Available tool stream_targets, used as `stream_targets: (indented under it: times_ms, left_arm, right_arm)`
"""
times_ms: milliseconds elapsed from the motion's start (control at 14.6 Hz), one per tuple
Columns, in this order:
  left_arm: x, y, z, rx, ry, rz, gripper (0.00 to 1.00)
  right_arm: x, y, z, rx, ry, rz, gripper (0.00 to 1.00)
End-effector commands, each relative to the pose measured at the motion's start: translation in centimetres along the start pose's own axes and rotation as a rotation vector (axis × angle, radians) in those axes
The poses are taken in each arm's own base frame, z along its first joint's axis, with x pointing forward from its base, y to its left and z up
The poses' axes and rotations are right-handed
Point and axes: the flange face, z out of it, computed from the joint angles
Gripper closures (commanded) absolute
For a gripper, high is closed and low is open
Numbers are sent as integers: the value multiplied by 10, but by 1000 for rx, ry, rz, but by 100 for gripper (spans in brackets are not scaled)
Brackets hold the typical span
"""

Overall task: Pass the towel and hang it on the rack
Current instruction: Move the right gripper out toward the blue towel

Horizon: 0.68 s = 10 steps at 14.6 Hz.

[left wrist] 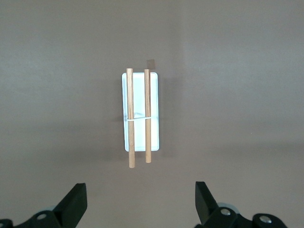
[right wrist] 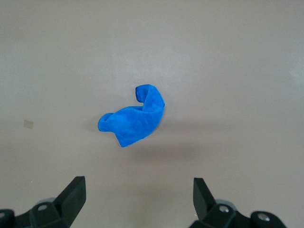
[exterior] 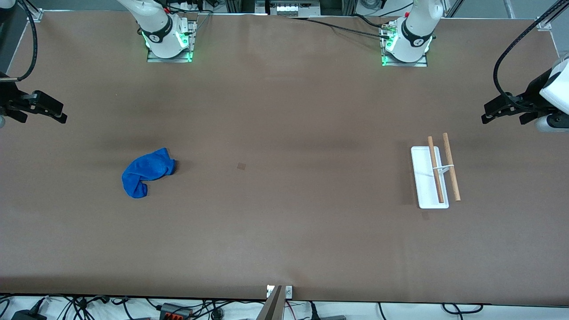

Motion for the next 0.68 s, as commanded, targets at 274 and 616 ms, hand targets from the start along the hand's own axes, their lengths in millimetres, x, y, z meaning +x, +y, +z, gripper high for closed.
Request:
stream_targets:
  times_ms: [274,616]
  left_arm:
    - [-3,-2,-7,-3,4,5,0]
    - [-3,-2,-7,-3,4,6,0]
  right_arm:
    - [-6,-1,1,-8,-25,15,0]
    - [-1,-3,9,-6,-33,7,0]
